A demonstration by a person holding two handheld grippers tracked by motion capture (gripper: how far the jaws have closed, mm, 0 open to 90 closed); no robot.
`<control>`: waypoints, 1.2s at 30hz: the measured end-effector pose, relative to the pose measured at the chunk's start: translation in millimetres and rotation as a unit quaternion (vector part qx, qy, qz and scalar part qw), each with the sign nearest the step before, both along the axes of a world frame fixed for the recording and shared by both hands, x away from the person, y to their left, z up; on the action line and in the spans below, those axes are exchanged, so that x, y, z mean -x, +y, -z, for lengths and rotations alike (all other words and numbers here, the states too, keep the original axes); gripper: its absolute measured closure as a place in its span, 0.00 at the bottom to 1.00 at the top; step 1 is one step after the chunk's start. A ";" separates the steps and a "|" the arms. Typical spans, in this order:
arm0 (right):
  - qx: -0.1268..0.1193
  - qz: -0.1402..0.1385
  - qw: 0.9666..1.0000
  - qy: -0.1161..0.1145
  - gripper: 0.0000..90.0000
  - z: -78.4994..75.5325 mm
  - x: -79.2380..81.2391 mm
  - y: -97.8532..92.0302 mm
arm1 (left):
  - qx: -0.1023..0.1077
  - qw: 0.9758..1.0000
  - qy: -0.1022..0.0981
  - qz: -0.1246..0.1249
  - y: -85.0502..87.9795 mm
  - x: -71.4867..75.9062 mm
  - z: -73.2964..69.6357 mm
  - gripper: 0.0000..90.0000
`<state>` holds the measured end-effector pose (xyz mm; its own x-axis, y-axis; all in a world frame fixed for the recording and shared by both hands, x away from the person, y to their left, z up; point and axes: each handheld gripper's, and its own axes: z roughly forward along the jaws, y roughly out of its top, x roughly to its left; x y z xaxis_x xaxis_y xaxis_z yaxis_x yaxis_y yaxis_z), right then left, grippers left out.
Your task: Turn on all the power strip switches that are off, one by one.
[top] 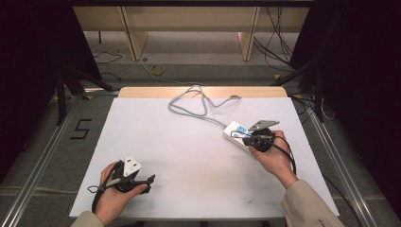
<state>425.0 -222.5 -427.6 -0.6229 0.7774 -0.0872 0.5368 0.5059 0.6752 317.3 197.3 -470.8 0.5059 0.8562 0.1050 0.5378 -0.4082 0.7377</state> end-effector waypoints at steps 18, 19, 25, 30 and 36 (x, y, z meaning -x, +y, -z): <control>0.006 0.000 1.000 0.007 1.00 2.1 -19.3 8.5 | -0.001 1.000 0.001 0.001 0.0 0.1 -0.4 0.24; 0.006 0.000 1.000 0.007 1.00 2.0 -22.1 9.4 | -0.001 1.000 0.001 0.001 0.0 0.1 -0.4 0.24; 0.009 0.005 1.000 0.008 1.00 3.1 -30.7 11.5 | -0.001 1.000 0.001 0.001 0.0 0.1 -0.4 0.24; 0.011 0.007 1.000 0.013 1.00 5.7 -36.0 13.1 | -0.001 1.000 0.001 0.001 -0.1 0.1 -0.4 0.24; 0.013 0.010 1.000 0.015 1.00 9.2 -42.1 15.3 | 0.000 1.000 0.001 0.002 -0.3 0.1 -0.3 0.24</control>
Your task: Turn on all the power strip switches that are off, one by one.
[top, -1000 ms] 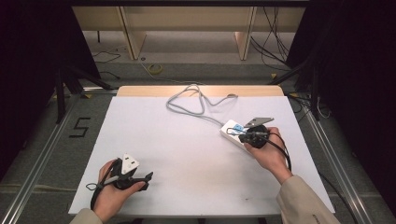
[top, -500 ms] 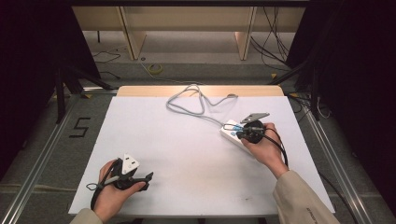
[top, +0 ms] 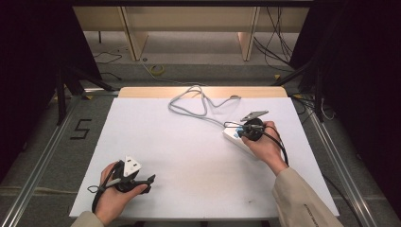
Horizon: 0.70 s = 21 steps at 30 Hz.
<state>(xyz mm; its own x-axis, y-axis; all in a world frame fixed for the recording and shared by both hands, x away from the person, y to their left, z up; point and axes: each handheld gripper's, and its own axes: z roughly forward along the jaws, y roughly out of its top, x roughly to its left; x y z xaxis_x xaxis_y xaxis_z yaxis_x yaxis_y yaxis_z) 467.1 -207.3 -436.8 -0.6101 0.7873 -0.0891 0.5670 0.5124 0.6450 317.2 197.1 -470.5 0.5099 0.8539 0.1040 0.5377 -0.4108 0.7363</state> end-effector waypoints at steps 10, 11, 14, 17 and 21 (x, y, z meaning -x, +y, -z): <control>0.004 0.002 1.000 0.007 1.00 4.0 -10.2 3.7 | 0.000 1.000 -0.001 0.000 0.3 -0.2 0.0 0.24; 0.005 0.003 1.000 0.009 1.00 4.6 -12.1 5.2 | 0.000 1.000 0.000 0.000 0.3 -0.2 -0.1 0.24; 0.007 0.004 1.000 0.011 1.00 6.3 -15.7 6.6 | 0.000 1.000 0.000 0.000 0.2 -0.1 -0.1 0.24; 0.006 0.006 1.000 0.015 1.00 8.9 -18.3 6.9 | 0.001 1.000 0.000 0.001 0.2 -0.1 0.0 0.24; 0.006 0.007 1.000 0.017 1.00 10.4 -20.6 7.4 | 0.000 1.000 0.000 0.001 -0.1 -0.1 0.2 0.24</control>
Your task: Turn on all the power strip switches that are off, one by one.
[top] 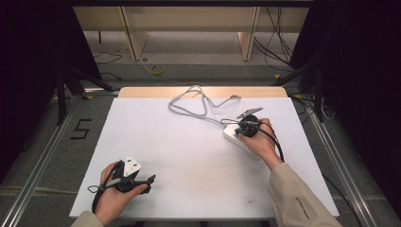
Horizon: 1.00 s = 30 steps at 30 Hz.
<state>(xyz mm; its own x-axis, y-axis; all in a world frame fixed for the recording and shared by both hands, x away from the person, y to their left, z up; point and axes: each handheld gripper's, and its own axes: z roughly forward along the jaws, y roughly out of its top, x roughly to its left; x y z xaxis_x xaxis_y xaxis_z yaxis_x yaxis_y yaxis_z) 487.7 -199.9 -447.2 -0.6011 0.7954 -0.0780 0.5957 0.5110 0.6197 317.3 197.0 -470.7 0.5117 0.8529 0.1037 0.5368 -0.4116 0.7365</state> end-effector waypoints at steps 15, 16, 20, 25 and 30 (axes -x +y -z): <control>0.018 -0.008 1.000 0.005 1.00 -0.5 -2.6 5.3 | 0.000 1.000 0.000 0.000 -0.5 -0.2 0.3 0.24; 0.018 -0.008 1.000 0.005 1.00 -0.5 -2.6 5.3 | 0.000 1.000 -0.001 0.000 -0.6 -0.2 0.4 0.24; 0.018 -0.008 1.000 0.005 1.00 0.9 -2.2 5.3 | -0.001 1.000 0.001 0.001 -0.8 -0.5 0.4 0.24; 0.018 -0.007 1.000 0.005 1.00 1.3 -2.3 5.6 | 0.000 1.000 -0.001 0.000 -1.0 -0.3 0.4 0.24; 0.016 -0.005 1.000 0.002 1.00 2.3 -1.7 5.3 | -0.002 1.000 0.001 0.001 -0.8 -0.5 0.4 0.24</control>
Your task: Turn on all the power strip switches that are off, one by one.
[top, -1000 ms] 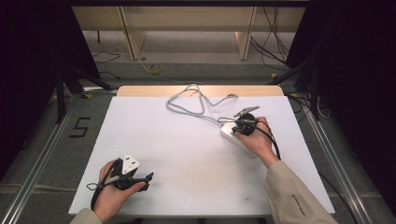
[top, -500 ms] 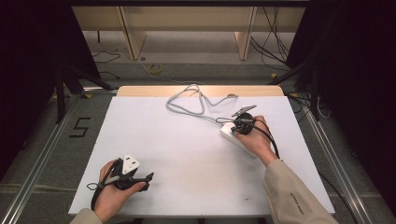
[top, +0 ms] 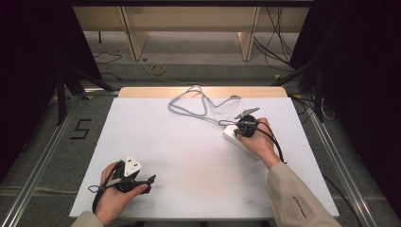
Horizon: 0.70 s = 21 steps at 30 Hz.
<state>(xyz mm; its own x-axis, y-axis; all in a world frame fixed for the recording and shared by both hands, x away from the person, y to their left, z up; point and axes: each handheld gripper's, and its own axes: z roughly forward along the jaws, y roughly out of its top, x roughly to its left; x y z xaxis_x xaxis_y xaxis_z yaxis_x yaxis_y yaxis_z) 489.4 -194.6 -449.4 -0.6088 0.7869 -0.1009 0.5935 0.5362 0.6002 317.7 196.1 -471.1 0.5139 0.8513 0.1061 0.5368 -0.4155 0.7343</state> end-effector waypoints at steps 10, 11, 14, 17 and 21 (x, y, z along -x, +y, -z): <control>0.003 0.001 1.000 0.000 1.00 0.3 0.3 1.1 | -0.001 1.000 -0.001 0.001 -0.2 -0.1 0.4 0.24; 0.003 0.001 1.000 0.000 1.00 0.4 0.3 1.2 | -0.001 1.000 0.000 0.001 -0.3 -0.1 0.5 0.24; -0.002 0.004 1.000 0.001 1.00 0.7 0.1 0.4 | -0.001 1.000 0.000 0.001 -0.2 -0.1 0.3 0.24; -0.001 0.007 1.000 0.001 1.00 0.9 0.4 0.9 | -0.001 1.000 -0.001 0.000 -0.3 0.0 0.3 0.24; -0.005 0.006 1.000 -0.001 1.00 2.1 1.2 1.8 | -0.001 1.000 0.001 0.001 -0.6 0.1 0.6 0.24</control>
<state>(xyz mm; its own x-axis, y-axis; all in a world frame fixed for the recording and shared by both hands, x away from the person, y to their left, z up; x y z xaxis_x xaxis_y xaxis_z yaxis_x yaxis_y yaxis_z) 488.2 -192.7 -451.5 -0.5985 0.7956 -0.0935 0.5996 0.5223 0.6064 317.6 195.5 -471.7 0.5158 0.8499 0.1078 0.5368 -0.4187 0.7325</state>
